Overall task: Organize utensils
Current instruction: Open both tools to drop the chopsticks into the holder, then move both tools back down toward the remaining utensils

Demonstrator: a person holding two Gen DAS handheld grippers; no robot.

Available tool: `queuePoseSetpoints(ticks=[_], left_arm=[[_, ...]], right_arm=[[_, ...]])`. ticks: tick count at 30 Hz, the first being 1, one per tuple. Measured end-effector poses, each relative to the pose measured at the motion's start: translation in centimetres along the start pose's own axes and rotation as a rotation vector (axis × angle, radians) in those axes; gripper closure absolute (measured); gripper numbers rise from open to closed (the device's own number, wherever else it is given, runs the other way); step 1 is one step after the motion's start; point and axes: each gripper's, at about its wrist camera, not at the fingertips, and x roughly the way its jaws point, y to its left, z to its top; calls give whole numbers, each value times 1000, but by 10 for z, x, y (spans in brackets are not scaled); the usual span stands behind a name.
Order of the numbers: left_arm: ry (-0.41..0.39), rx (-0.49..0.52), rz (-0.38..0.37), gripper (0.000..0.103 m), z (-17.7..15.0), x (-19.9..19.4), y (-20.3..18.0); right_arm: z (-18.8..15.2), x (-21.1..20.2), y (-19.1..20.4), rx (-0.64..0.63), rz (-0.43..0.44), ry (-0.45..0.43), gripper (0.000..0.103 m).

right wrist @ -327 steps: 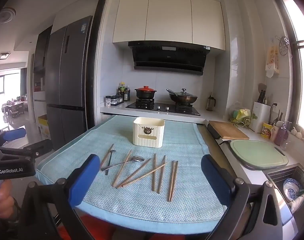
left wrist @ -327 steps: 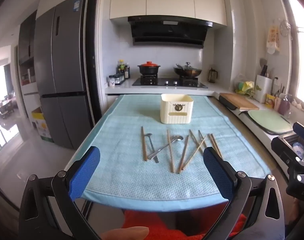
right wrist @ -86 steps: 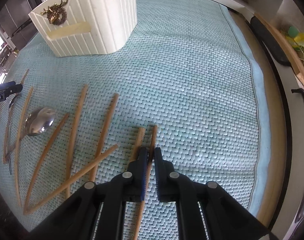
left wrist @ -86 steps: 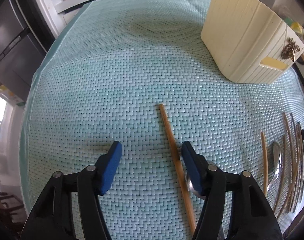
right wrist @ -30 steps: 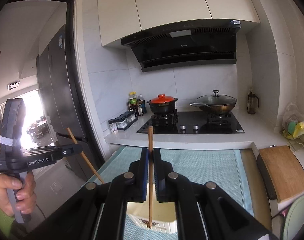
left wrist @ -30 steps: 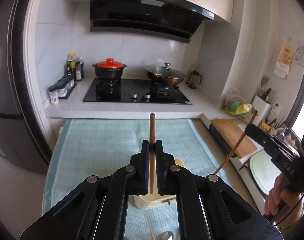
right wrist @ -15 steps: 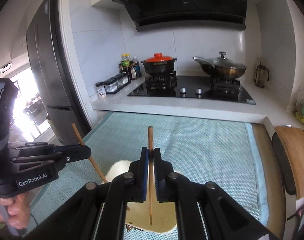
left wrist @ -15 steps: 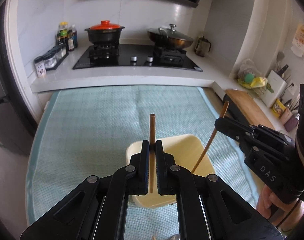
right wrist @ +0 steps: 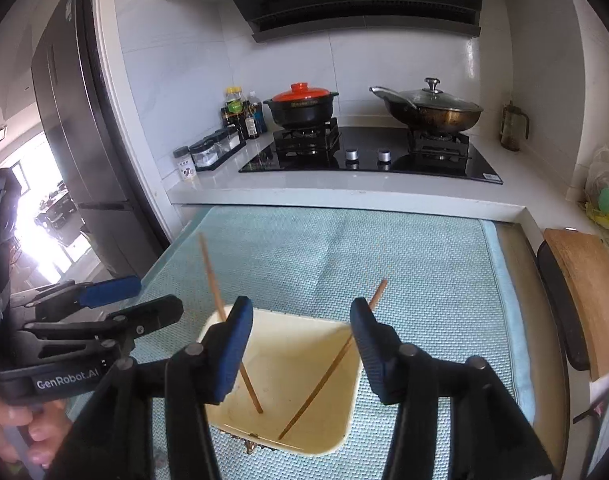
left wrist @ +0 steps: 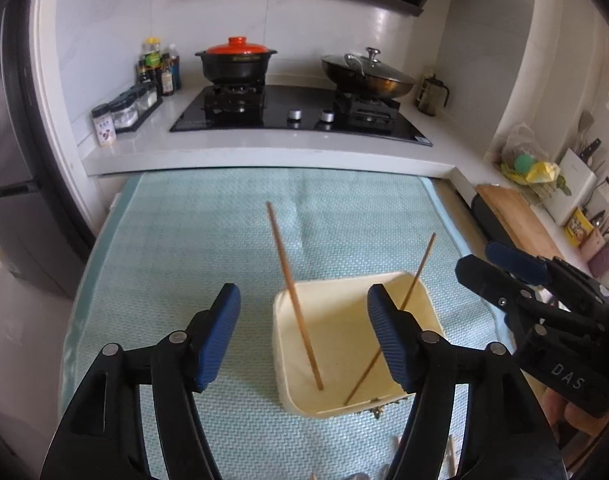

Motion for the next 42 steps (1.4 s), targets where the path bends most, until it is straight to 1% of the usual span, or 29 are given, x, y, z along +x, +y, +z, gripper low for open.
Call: queuePoseSetpoints(ticks=[1,2,3,4,5,6,7,8,10,11,14,17,20,21,22,23,25,26,27,30,33,35,37,38,40,42], left_arm=[[-15,9,4,32,-1,-10,1],[-35,22,13,28,-3,-21,2],[-59,43,29,20,-7,-33,2],[-89,70,52,16,-14,-47,2],[-122,102,76,9,-21,-61,1],[-153,139,101,7,-30,-74,0],[-180,174,121,6,-41,-86,0],[-202,200,131,5,-52,-96,0],[-221,238,138,4,-81,-115,3],[-220,244,127,4,-95,-122,6],[-170,236,79,4,-142,-137,17],[-89,195,53,4,-191,-143,29],[19,125,27,4,-238,-144,43],[45,89,30,2,-253,-144,49],[57,62,57,1,-270,-146,53],[69,48,95,1,-285,-146,55],[84,38,146,1,-311,-147,58],[88,19,154,1,-323,-149,62],[93,-8,143,1,-331,-150,64],[102,-99,82,1,-344,-153,72],[109,-144,70,1,-345,-148,76],[114,-147,85,2,-344,-143,77],[120,-152,81,2,-343,-139,78],[120,-155,79,2,-342,-138,79],[119,-166,82,2,-340,-136,81],[124,-180,85,2,-339,-133,85]], right_arm=[[0,-10,1,-7,-1,-13,51],[-1,-20,3,-13,-4,-27,51],[-2,-31,3,-17,-5,-39,51],[-5,-44,4,-20,-5,-53,51],[-9,-56,5,-25,-8,-65,50],[-14,-70,6,-31,-9,-76,49],[-21,-83,7,-38,-9,-84,48],[-29,-94,7,-45,-11,-87,48],[-47,-115,6,-49,-20,-83,48],[-56,-124,5,-51,-21,-77,48],[-90,-147,1,-59,-26,-56,48],[-126,-166,-6,-53,-49,-33,48],[-165,-182,-13,-44,-75,-14,48],[-179,-188,-15,-39,-89,-14,48],[-193,-193,-17,-32,-106,-14,48],[-207,-197,-19,-25,-124,-12,48],[-234,-201,-22,-20,-161,6,48],[-248,-202,-24,-15,-182,19,48],[-261,-202,-26,-3,-199,34,48],[-292,-199,-33,58,-201,80,48],[-311,-191,-39,105,-190,124,48],[-317,-186,-42,136,-177,141,48],[-319,-180,-42,152,-154,149,50],[-320,-175,-41,157,-142,154,52],[-318,-164,-42,168,-121,176,61],[-316,-152,-42,179,-107,196,62]])
